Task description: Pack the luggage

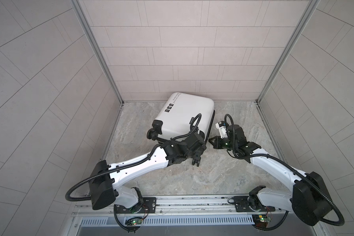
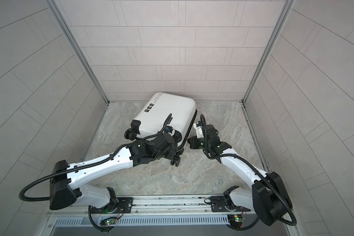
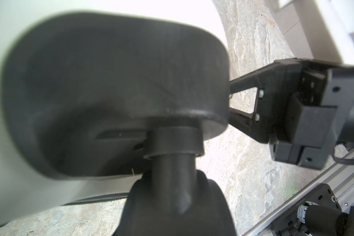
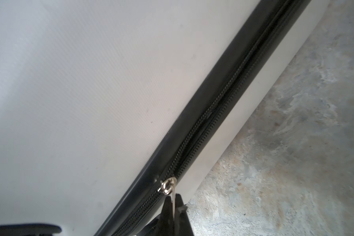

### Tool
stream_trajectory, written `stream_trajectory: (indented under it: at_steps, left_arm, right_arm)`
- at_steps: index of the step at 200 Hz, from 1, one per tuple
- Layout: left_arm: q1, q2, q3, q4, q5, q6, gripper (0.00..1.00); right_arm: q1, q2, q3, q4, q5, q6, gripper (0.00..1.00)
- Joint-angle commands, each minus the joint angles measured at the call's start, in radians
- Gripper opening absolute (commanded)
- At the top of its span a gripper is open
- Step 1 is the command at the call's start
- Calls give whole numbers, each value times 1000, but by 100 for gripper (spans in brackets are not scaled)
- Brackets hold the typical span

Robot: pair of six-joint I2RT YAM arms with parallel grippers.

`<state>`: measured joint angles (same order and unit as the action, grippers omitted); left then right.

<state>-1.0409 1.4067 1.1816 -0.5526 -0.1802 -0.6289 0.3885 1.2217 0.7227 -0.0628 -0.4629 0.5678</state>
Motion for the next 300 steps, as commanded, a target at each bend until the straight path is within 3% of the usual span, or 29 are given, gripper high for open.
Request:
stream_trajectory:
  at_steps: [1, 214, 300]
  left_arm:
    - [5, -101, 4, -29, -64, -3, 0]
    - [5, -172, -42, -68, -25, 8, 0]
    - [5, -227, -47, -152, 11, 48, 0]
  right_arm:
    - [-70, 7, 34, 27, 175, -5, 0]
    - [-299, 257, 219, 60, 136, 28, 0]
    - [-430, 422, 395, 42, 109, 39, 0]
